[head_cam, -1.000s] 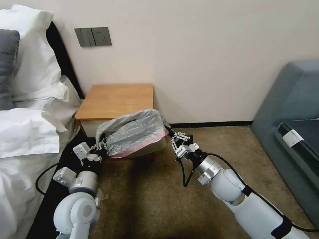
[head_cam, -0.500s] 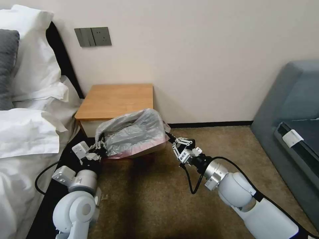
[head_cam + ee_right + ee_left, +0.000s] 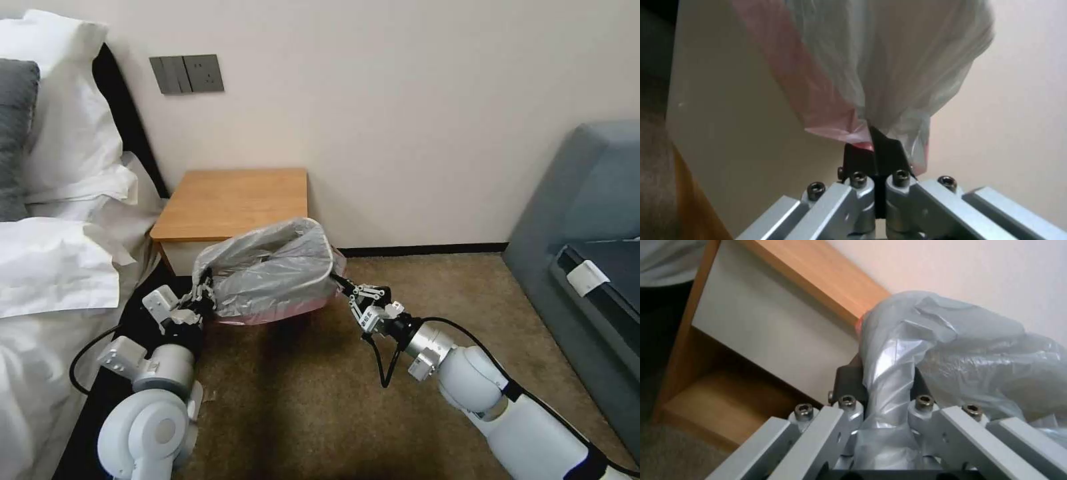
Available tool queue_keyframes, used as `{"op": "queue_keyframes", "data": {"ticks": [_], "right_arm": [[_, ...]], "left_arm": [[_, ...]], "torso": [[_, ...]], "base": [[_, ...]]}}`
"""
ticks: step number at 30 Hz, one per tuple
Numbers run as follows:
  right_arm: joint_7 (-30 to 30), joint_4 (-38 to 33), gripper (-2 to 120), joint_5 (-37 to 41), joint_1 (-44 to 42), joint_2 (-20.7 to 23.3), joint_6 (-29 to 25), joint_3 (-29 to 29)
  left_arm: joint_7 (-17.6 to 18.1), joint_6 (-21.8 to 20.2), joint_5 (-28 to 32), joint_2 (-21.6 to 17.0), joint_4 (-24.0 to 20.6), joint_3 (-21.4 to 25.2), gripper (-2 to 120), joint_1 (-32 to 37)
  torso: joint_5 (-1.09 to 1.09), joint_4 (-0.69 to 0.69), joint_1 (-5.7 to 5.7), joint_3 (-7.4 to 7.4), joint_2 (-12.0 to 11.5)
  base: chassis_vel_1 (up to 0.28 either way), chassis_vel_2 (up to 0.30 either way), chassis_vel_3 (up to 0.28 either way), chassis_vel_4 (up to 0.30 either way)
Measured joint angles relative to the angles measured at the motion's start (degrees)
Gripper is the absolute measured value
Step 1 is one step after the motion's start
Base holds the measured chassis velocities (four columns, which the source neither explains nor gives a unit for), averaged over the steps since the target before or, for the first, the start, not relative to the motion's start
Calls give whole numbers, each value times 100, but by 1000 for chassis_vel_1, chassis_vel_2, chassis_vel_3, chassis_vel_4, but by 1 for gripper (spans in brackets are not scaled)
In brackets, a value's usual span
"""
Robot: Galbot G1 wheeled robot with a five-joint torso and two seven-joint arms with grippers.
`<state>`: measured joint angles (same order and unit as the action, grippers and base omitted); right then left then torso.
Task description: Pick up the garbage bag from the table and place it over the trash can.
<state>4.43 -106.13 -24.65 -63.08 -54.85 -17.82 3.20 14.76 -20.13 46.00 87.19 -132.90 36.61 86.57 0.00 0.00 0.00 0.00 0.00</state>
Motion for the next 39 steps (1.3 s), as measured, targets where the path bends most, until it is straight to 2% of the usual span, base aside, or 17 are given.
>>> {"op": "queue_keyframes", "data": {"ticks": [16, 26, 29, 30, 34, 35, 37, 39], "right_arm": [[-29, 575, 0, -158, -10, -40, -209, -4], [-28, 446, 2, -152, -130, -37, -224, 47], [54, 238, 15, -127, -362, 3, -290, 193], [54, 238, 15, -127, -362, 3, -290, 193], [296, -166, 35, -65, -873, 66, -535, 580], [296, -166, 35, -65, -873, 66, -535, 580], [382, -367, 45, 2, -1119, 81, -606, 780], [397, -464, 48, 49, -1220, 79, -638, 875]], "left_arm": [[60, -110, 62, 11, -196, -39, 7, 137], [73, -110, 12, -3, -70, 10, 7, 74], [88, -98, -96, -27, 84, 44, 7, 16], [88, -98, -96, -27, 84, 44, 7, 16], [119, -91, -202, -51, 282, 60, 7, -84], [119, -91, -202, -51, 282, 60, 7, -84], [126, -88, -261, -53, 346, 57, 7, -133], [126, -77, -367, -53, 388, 52, 7, -152]], "torso": [[0, 0, 0, 0, 0], [0, 0, 0, 0, 0], [0, 0, 0, 0, 0], [0, 0, 0, 0, 0], [0, -1, 0, 0, 0], [0, -1, 0, 0, 0], [-1, -1, 0, 0, 0], [0, -2, 0, 0, 0]], "base": [[0, 0, 0, 0], [0, 0, 0, 0], [0, 0, 0, 0], [0, 0, 0, 0], [0, 0, 0, 0], [0, 0, 0, 0], [0, 0, 0, 0], [0, 0, 0, 0]]}}
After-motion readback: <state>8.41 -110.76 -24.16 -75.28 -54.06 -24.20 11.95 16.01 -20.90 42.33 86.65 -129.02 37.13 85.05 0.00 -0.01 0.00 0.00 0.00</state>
